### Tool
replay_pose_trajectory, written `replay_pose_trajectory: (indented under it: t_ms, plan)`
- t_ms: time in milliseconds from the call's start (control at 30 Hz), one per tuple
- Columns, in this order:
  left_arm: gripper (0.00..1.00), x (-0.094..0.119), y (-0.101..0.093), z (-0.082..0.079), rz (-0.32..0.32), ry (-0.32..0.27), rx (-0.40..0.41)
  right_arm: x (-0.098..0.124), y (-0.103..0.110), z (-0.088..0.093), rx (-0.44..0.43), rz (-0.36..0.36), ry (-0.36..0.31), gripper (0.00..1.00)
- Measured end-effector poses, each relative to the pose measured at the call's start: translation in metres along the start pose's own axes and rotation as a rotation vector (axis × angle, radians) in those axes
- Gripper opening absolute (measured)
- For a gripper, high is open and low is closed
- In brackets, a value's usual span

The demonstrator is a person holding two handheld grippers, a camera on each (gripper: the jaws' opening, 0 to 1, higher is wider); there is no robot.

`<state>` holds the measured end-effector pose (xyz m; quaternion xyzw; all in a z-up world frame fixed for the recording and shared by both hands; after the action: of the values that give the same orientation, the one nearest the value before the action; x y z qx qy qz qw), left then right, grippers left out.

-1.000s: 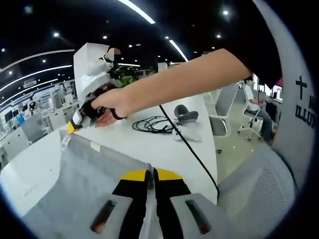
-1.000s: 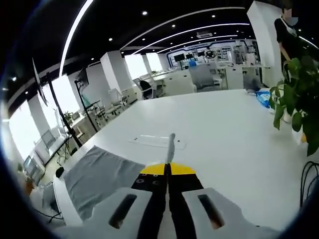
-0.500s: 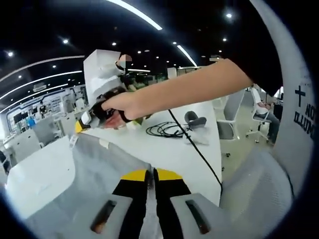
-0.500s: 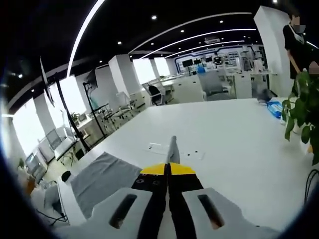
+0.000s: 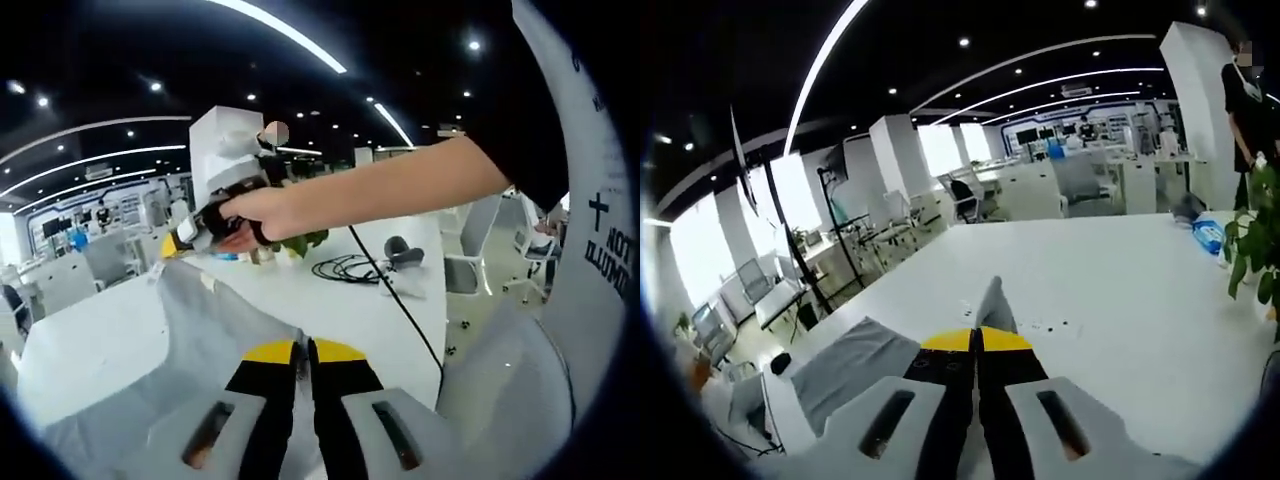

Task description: Fold the towel on the table until its edges align and the towel forms a compact rectangular stack.

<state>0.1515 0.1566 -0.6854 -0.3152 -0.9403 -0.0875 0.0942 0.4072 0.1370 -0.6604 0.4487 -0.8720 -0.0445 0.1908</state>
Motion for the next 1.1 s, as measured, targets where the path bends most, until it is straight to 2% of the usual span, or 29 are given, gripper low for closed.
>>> replay_pose_trajectory:
  t_ms: [433,600,833,1100]
  plan:
    - [0.05,0.050,0.033,-0.011,-0.105,-0.040,-0.004,-0.024,0.049,-0.019,0.008,-0.045,-0.035,0.00]
    - [0.05,0.071,0.044,-0.011,-0.141,-0.046,-0.011,-0.036,0.069,-0.024,0.011,-0.062,-0.044,0.00]
    - [0.05,0.099,0.063,-0.002,-0.209,-0.032,-0.008,-0.054,0.097,-0.029,0.019,-0.093,-0.050,0.00]
    - [0.05,0.127,0.080,-0.001,-0.273,-0.042,-0.005,-0.070,0.119,-0.035,0.021,-0.121,-0.058,0.00]
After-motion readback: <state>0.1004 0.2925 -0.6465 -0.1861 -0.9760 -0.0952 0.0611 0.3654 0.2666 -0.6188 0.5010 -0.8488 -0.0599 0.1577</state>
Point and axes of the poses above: the point that each gripper's makers call its tool centre point, and the gripper's own axes: x roughly backward along the fingers, y roughly to its left, z roughly out of its underside, the point moved 7 cm from there along x, roughly backward along the fingers, and after that the axes turned 2 degrees about -y, right-handed, at the moved point
